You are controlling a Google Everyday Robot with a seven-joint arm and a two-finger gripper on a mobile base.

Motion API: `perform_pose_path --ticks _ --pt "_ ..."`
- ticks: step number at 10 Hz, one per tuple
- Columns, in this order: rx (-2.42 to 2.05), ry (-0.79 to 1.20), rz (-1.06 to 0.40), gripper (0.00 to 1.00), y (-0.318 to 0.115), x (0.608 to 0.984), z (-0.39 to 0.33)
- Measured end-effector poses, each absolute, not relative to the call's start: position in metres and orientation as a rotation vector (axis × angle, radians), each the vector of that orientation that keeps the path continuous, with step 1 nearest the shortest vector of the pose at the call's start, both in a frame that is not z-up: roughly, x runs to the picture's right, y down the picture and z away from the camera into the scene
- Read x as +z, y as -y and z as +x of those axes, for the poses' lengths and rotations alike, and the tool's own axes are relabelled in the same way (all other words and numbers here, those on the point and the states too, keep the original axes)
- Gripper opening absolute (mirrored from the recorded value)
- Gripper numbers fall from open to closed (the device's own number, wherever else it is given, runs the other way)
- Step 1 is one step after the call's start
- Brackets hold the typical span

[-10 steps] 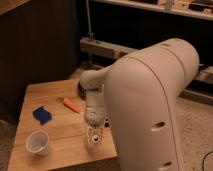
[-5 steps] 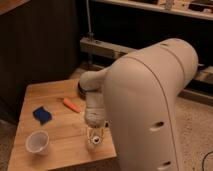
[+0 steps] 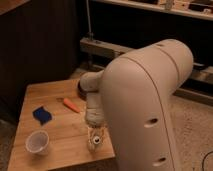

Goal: Stand the bottle upright

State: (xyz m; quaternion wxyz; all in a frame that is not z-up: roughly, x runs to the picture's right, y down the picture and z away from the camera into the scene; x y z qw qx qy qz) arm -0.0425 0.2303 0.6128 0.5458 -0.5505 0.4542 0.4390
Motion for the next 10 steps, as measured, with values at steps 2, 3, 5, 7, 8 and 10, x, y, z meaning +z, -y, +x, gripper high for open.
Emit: perform_pose_path --ticks 2,3,5,7,8,10 --pt "1.042 -1.083 -1.305 0.80 -0.2290 0.6146 -0.0427" --pt "1.041 -1.086 -1.307 0.80 -0.2283 0.6151 -0.0427" --pt "1.041 -1.091 -1.309 0.80 -0.2267 0.6165 -0.0429" --pt "1.043 -1.094 -1.312 0.80 -0.2253 0.6178 -0.0433" --pt "1.047 -1.092 -1.313 0.80 -0.2244 0.6181 -0.0434" --pt "1.064 -1.071 -1.320 0.80 -0.2219 0.6186 -0.0414"
